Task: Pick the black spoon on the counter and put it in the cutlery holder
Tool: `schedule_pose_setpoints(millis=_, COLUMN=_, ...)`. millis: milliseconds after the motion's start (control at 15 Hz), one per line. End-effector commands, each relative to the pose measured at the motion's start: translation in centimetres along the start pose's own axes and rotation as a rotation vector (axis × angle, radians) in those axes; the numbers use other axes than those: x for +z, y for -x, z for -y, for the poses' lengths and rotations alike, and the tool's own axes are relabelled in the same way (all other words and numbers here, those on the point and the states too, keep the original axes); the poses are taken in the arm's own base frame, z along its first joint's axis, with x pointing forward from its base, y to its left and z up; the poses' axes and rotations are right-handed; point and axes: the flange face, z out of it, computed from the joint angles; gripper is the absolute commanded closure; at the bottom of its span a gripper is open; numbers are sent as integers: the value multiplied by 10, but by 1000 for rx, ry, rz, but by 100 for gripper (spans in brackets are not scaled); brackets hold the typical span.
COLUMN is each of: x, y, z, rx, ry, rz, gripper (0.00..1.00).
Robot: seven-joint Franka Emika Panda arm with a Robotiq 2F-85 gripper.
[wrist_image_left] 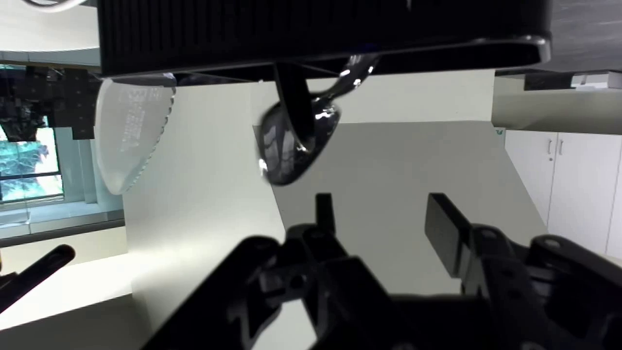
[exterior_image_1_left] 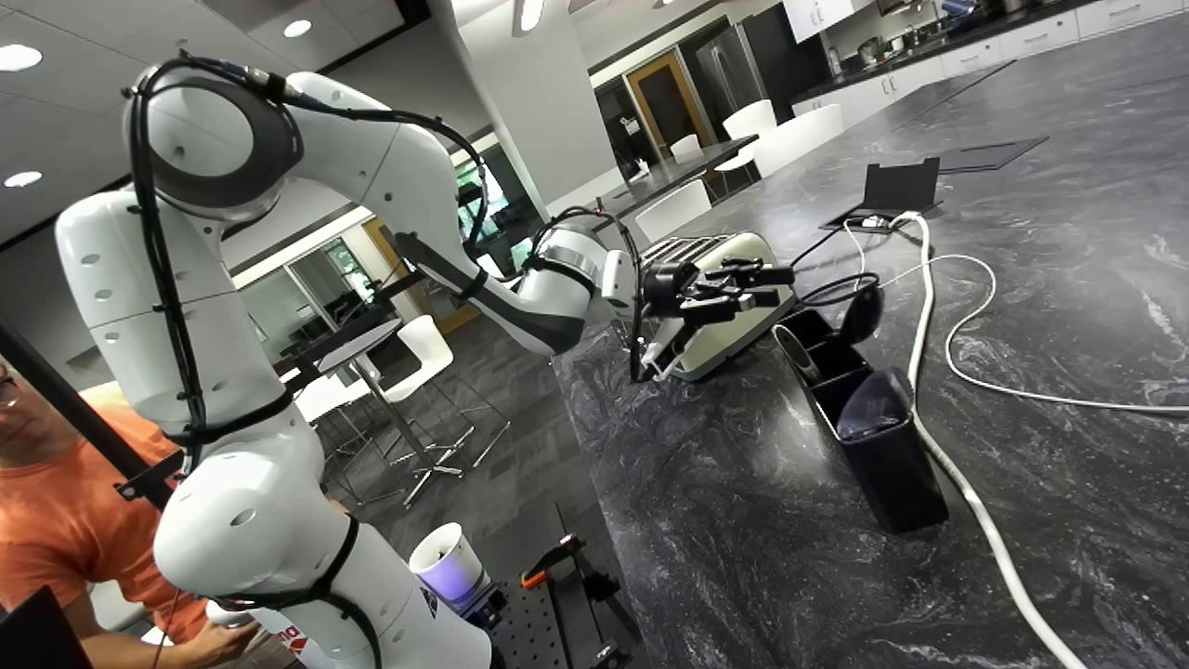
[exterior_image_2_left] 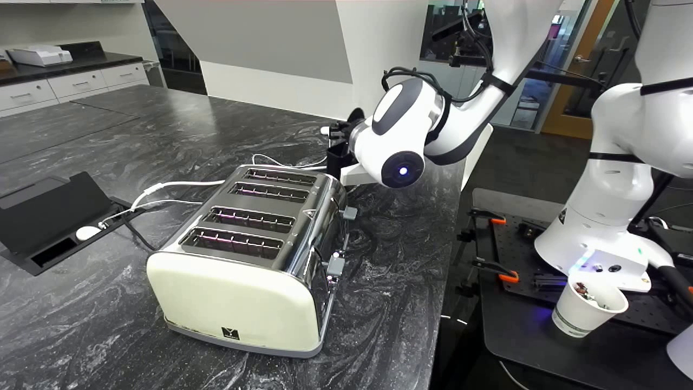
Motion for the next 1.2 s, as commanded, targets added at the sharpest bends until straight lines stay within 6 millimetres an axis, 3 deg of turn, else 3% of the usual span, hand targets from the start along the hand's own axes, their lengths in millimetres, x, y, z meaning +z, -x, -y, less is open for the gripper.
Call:
schedule_pose_setpoints(millis=0, x=0, y=-15, z=-2, rx=15, ry=33, rz=9, gripper=16)
schedule_pose_setpoints(millis=133, x=0, y=-26, z=-7, rx=14, ry=45, rz=28, gripper=1)
schedule_pose_setpoints(millis=333, x=2, y=-56, z=-20, rx=7, ry=81, rz=54, gripper=0)
schedule_pose_setpoints(millis=533, x=6, y=-98, z=-37, rx=-12, ry=112, rz=85, gripper=0)
schedule_pose_setpoints(millis=867, x=9, y=-177, z=-61, rx=-31, ry=-43, rz=298, gripper=0)
schedule_pose_setpoints(millis=1133, x=22, y=-195, z=-81, rx=-170, ry=-108, rz=448, gripper=0)
